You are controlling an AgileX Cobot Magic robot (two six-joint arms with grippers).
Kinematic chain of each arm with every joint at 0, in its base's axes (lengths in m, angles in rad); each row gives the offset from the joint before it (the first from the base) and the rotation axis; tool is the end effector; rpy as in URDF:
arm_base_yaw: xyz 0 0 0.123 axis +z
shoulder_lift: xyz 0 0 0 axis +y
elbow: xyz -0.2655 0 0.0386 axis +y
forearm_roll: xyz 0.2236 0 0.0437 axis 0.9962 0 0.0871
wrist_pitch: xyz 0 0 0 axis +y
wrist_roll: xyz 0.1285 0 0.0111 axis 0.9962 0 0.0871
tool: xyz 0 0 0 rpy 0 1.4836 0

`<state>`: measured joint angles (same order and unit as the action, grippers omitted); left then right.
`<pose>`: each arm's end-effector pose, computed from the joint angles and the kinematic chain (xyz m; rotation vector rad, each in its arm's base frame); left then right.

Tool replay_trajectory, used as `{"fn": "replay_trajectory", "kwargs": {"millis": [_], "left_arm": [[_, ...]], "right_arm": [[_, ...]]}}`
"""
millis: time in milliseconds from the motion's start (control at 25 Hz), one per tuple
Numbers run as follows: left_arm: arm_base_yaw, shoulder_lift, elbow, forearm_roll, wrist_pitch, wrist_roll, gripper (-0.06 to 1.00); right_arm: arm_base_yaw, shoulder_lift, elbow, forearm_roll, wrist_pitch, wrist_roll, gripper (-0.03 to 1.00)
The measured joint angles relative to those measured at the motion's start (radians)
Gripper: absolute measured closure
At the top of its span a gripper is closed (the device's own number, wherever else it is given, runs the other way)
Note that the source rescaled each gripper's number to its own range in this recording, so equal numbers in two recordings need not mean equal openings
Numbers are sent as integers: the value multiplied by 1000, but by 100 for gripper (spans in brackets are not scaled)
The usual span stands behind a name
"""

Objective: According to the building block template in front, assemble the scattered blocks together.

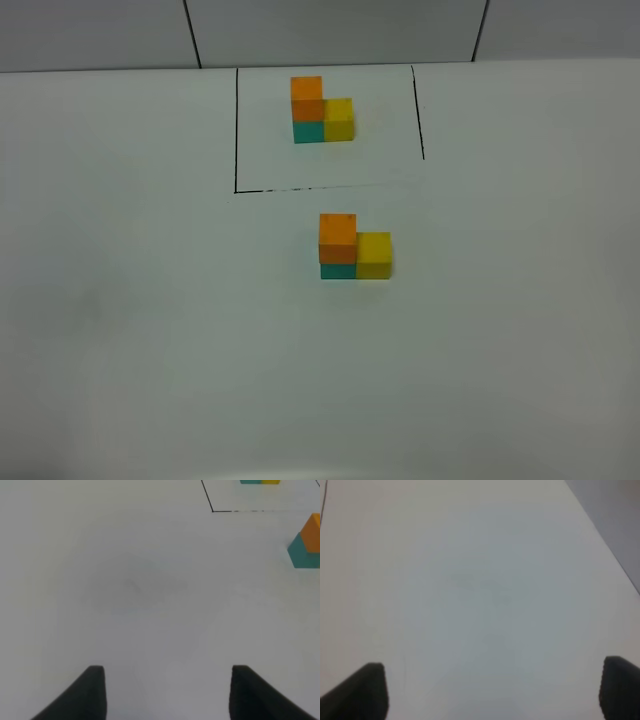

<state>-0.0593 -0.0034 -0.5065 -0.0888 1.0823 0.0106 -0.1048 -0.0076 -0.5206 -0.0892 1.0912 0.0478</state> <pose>0.0213 -0.0114 0.2481 0.0776 2.0541 -0.1367 0.0185 -0.0122 0.2512 0.1632 2.0398 -0.1422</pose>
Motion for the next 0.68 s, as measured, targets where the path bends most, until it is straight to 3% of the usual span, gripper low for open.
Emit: {"fn": "replay_trajectory", "kwargs": {"millis": [680], "left_arm": [[0,0,0,0,0,1,73]], "right_arm": [[0,0,0,1,0,-1,20]]}}
